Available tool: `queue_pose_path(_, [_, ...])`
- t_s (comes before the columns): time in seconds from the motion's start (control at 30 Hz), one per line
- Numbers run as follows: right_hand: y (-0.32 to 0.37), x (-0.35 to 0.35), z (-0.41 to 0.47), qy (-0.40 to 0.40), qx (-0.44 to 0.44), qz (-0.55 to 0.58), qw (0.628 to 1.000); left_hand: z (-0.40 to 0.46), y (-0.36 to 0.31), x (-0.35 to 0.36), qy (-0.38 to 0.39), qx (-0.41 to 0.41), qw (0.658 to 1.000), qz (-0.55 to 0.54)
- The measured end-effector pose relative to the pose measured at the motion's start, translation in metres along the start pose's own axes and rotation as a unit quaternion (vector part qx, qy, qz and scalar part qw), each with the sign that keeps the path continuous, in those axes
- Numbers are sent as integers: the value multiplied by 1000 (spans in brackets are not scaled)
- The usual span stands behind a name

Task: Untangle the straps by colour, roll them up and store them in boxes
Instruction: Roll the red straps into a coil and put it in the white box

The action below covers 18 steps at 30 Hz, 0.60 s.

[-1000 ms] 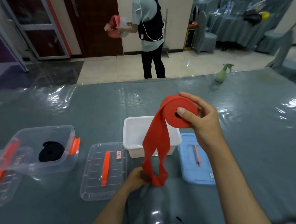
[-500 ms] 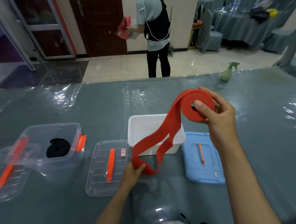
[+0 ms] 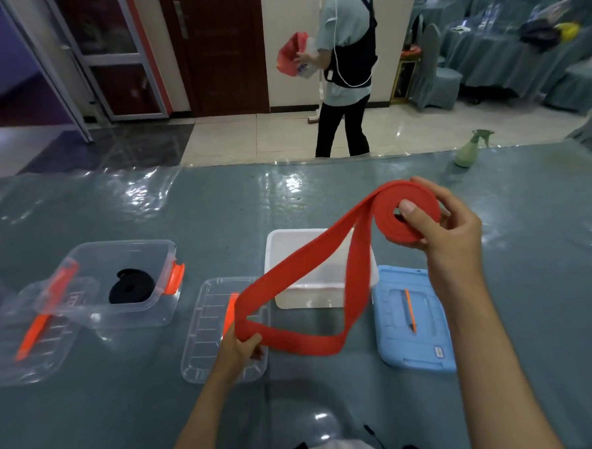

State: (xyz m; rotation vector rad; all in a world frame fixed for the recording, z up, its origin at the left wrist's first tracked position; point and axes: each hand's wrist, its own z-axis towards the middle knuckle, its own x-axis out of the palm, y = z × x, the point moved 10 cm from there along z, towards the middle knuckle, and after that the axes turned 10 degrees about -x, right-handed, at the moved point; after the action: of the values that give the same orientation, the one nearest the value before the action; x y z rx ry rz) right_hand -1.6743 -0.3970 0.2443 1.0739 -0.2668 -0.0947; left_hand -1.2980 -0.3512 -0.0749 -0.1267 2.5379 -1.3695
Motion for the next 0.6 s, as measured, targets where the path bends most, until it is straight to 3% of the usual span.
queue_pose_path(0.17, [-5,3,-1,5,2,3,1000,-13,8,11,123,-6,991,-46])
queue_pose_path(0.27, [-8,-1,-1,-1,5,2,1000,-22,9,17,184,19,983,8])
queue_pose_path(0.5, [-9,-7,1,-10,8,4,1000,-22,3,14,172,20,985,0])
queue_pose_path(0.6, [-11,-8,2,-13,13,4,1000,-12,-1,4,99,23,992,77])
